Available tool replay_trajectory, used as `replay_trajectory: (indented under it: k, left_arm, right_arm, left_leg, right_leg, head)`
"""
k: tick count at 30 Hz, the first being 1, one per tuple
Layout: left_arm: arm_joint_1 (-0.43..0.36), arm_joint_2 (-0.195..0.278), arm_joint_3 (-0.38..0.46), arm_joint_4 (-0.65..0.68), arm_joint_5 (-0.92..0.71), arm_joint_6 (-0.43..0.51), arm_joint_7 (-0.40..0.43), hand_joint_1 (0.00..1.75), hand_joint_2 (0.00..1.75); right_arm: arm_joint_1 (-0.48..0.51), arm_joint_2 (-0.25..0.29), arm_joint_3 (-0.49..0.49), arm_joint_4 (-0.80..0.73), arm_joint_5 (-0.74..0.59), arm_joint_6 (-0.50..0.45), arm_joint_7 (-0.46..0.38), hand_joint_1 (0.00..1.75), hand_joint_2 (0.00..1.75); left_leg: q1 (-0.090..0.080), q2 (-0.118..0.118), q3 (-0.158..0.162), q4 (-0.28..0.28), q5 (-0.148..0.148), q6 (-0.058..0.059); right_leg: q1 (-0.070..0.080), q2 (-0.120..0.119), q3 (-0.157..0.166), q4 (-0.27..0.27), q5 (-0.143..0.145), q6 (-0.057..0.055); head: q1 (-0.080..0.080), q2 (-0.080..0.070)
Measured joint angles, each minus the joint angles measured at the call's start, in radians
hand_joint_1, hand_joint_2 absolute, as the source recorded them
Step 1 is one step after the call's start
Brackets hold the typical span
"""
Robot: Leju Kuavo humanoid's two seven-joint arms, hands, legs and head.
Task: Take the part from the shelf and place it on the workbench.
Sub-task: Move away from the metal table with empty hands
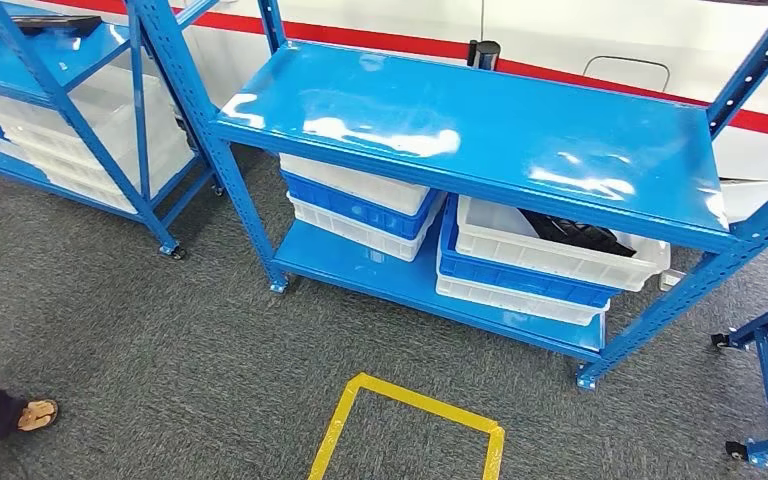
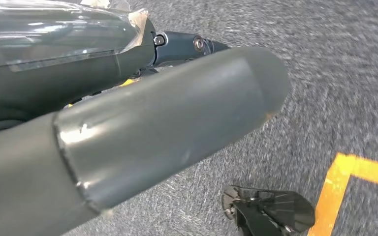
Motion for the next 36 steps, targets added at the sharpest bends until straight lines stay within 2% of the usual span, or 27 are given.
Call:
replay_trajectory:
  k: [1, 2, 3, 4, 6, 8, 9, 10, 12, 14, 16, 17, 18, 20, 22, 23, 25, 27, 31, 36]
  left_arm:
    - [0.001, 0.001, 0.000, 0.000, 0.000, 0.000, 0.000, 0.00, 0.00]
    - [0.001, 0.001, 0.000, 0.000, 0.000, 0.000, 0.000, 0.00, 0.00]
    - [0.001, 0.002, 0.000, 0.000, -0.001, 0.000, 0.000, 0.00, 0.00]
    - [0.001, 0.003, 0.000, 0.000, -0.001, 0.000, 0.001, 0.00, 0.00]
    - [0.001, 0.005, 0.000, 0.000, -0.004, 0.000, 0.001, 0.00, 0.00]
    - [0.000, 0.007, 0.000, 0.000, -0.010, -0.002, 0.001, 0.00, 0.00]
    - [-0.001, 0.007, 0.000, 0.000, -0.013, -0.004, 0.001, 0.00, 0.00]
    - [-0.002, 0.007, -0.001, 0.000, -0.016, -0.005, 0.000, 0.00, 0.00]
    - [-0.002, 0.007, -0.001, 0.000, -0.021, -0.008, 0.000, 0.00, 0.00]
    - [-0.001, 0.008, -0.001, 0.000, -0.026, -0.013, -0.001, 0.00, 0.00]
    - [0.000, 0.008, -0.001, 0.000, -0.030, -0.016, -0.001, 0.00, 0.00]
    - [0.000, 0.008, -0.002, 0.000, -0.032, -0.017, -0.001, 0.00, 0.00]
    - [0.000, 0.009, -0.002, 0.000, -0.033, -0.018, -0.001, 0.00, 0.00]
    - [-0.001, 0.009, -0.003, 0.000, -0.034, -0.019, -0.001, 0.00, 0.00]
    - [-0.003, 0.009, -0.004, 0.000, -0.035, -0.020, -0.001, 0.00, 0.00]
    - [-0.004, 0.009, -0.005, 0.000, -0.036, -0.020, -0.001, 0.00, 0.00]
    - [-0.006, 0.010, -0.006, 0.000, -0.036, -0.020, -0.001, 0.00, 0.00]
    - [-0.005, 0.010, -0.006, 0.000, -0.036, -0.020, -0.001, 0.00, 0.00]
    - [-0.005, 0.010, -0.006, 0.000, -0.035, -0.020, -0.001, 0.00, 0.00]
    - [-0.005, 0.011, -0.006, 0.000, -0.034, -0.020, -0.002, 0.00, 0.00]
  right_arm:
    - [0.001, 0.001, -0.004, 0.000, -0.003, -0.001, -0.001, 0.00, 0.00]
    - [0.002, 0.001, -0.008, 0.000, -0.008, -0.002, -0.001, 0.00, 0.00]
    - [0.003, 0.001, -0.013, 0.000, -0.013, -0.006, -0.001, 0.00, 0.00]
    - [0.003, 0.001, -0.020, 0.000, -0.018, -0.010, -0.002, 0.00, 0.00]
    - [0.002, 0.001, -0.032, 0.000, -0.026, -0.022, -0.004, 0.00, 0.00]
    - [0.002, 0.000, -0.044, 0.000, -0.038, -0.032, -0.011, 0.00, 0.00]
    - [0.003, -0.001, -0.053, 0.000, -0.051, -0.036, -0.016, 0.00, 0.00]
    - [0.005, -0.002, -0.065, 0.000, -0.071, -0.039, -0.022, 0.00, 0.00]
    - [0.006, -0.005, -0.096, 0.000, -0.115, -0.042, -0.034, 0.00, 0.00]
    - [0.003, -0.009, -0.128, 0.000, -0.141, -0.042, -0.041, 0.00, 0.00]
    - [0.002, -0.014, -0.151, 0.000, -0.151, -0.042, -0.044, 0.00, 0.00]
    - [0.003, -0.016, -0.160, 0.000, -0.154, -0.042, -0.045, 0.00, 0.00]
    - [0.004, -0.019, -0.168, 0.000, -0.156, -0.042, -0.047, 0.00, 0.00]
    - [0.005, -0.024, -0.179, 0.000, -0.142, -0.048, -0.048, 0.00, 0.00]
    - [0.004, -0.027, -0.178, 0.000, -0.108, -0.056, -0.030, 0.00, 0.00]
    - [0.004, -0.027, -0.175, 0.000, -0.093, -0.059, -0.014, 0.00, 0.00]
    - [0.005, -0.027, -0.171, 0.000, -0.081, -0.061, 0.010, 0.00, 0.00]
    - [0.005, -0.027, -0.169, 0.000, -0.073, -0.062, 0.019, 0.00, 0.00]
    - [0.003, -0.028, -0.165, 0.000, -0.066, -0.063, 0.023, 0.00, 0.00]
    - [0.003, -0.028, -0.159, 0.000, -0.061, -0.063, 0.025, 0.00, 0.00]
  left_leg:
    - [0.000, -0.005, -0.023, 0.043, -0.010, 0.000]
    - [0.000, -0.007, -0.029, 0.047, 0.003, 0.002]
    - [0.000, -0.010, -0.016, 0.012, 0.034, 0.005]
    - [0.000, -0.018, 0.009, -0.050, 0.075, 0.009]
    - [0.001, -0.055, 0.060, -0.174, 0.132, 0.016]
    - [-0.002, -0.074, 0.077, -0.219, 0.141, 0.020]
    - [-0.005, -0.068, 0.077, -0.223, 0.142, 0.024]
    - [-0.006, -0.058, 0.078, -0.226, 0.145, 0.030]
    - [-0.005, -0.038, 0.080, -0.234, 0.152, 0.046]
    - [-0.006, -0.014, 0.080, -0.238, 0.153, 0.055]
    - [-0.009, 0.012, 0.078, -0.237, 0.153, 0.057]
    - [-0.009, 0.024, 0.078, -0.237, 0.152, 0.057]
    - [-0.010, 0.033, 0.078, -0.237, 0.152, 0.056]
    - [-0.011, 0.045, 0.080, -0.236, 0.150, 0.052]
    - [-0.015, 0.053, 0.082, -0.234, 0.147, 0.044]
    - [-0.018, 0.055, 0.082, -0.232, 0.144, 0.041]
    - [-0.017, 0.054, 0.082, -0.231, 0.143, 0.050]
    - [-0.013, 0.052, 0.081, -0.232, 0.147, 0.059]
    - [-0.010, 0.051, 0.084, -0.239, 0.154, 0.049]
    - [-0.008, 0.051, 0.085, -0.244, 0.157, 0.034]
  right_leg:
    - [0.002, 0.013, 0.000, 0.000, 0.000, 0.000]
    - [0.004, 0.025, 0.002, 0.001, 0.000, 0.000]
    - [0.005, 0.039, 0.004, 0.001, 0.000, 0.000]
    - [0.005, 0.052, 0.006, 0.001, 0.000, 0.000]
    - [0.009, 0.075, 0.006, 0.003, -0.001, 0.003]
    - [0.012, 0.092, -0.003, 0.004, 0.001, 0.011]
    - [0.011, 0.099, -0.010, 0.003, 0.002, 0.018]
    - [0.010, 0.099, -0.016, 0.006, 0.002, 0.024]
    - [0.010, 0.070, -0.039, 0.045, -0.019, 0.028]
    - [0.012, 0.028, -0.093, 0.157, -0.071, 0.022]
    - [0.011, 0.013, -0.149, 0.274, -0.114, 0.022]
    - [0.011, 0.011, -0.154, 0.291, -0.115, 0.027]
    - [0.011, 0.008, -0.139, 0.266, -0.100, 0.035]
    - [0.009, -0.005, -0.061, 0.128, -0.052, 0.047]
    - [0.011, -0.017, -0.002, 0.018, -0.021, 0.045]
    - [0.011, -0.019, 0.009, -0.001, -0.016, 0.039]
    - [0.010, -0.018, 0.010, -0.003, -0.012, 0.034]
    - [0.012, -0.018, 0.011, -0.003, -0.011, 0.033]
    - [0.017, -0.018, 0.011, -0.002, -0.011, 0.031]
    - [0.020, -0.018, 0.009, -0.002, -0.010, 0.021]
  head:
    - [0.000, 0.000]
    - [0.000, 0.000]
    - [0.000, 0.000]
    - [0.000, 0.000]
    - [0.000, 0.000]
    - [0.001, 0.000]
    - [0.001, 0.000]
    - [0.001, 0.000]
    - [0.003, 0.000]
    - [0.008, 0.000]
    - [0.010, 0.000]
    - [0.010, 0.000]
    - [0.010, 0.000]
    - [0.011, 0.000]
    - [0.009, 0.000]
    - [0.008, 0.000]
    - [0.006, 0.000]
    - [0.006, 0.000]
    - [0.006, 0.000]
    - [0.006, 0.000]
